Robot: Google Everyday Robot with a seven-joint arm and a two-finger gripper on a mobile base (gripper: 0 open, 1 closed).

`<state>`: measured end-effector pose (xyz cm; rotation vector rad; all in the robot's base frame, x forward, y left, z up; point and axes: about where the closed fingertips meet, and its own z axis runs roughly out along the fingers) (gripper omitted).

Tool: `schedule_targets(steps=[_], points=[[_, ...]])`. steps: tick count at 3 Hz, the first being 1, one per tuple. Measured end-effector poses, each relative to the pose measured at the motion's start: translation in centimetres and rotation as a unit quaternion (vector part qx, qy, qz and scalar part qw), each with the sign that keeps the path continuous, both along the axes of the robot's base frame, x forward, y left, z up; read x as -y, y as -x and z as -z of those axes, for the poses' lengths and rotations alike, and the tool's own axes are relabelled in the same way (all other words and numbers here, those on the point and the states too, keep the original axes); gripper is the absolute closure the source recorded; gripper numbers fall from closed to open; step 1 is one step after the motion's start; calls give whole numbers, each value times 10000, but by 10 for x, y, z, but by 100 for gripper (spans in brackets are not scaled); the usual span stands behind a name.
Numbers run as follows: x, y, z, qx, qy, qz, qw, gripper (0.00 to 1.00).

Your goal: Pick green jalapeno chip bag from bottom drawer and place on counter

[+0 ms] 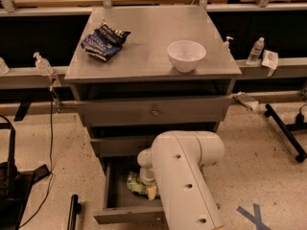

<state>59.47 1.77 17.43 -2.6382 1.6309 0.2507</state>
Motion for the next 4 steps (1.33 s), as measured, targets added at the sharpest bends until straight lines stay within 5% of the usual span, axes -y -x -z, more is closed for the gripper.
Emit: schedule_targets(steps=[3,4], points=[[-4,-13,34,-13,5,740,9973,35],[-5,-13,38,10,-12,783,9969,56]])
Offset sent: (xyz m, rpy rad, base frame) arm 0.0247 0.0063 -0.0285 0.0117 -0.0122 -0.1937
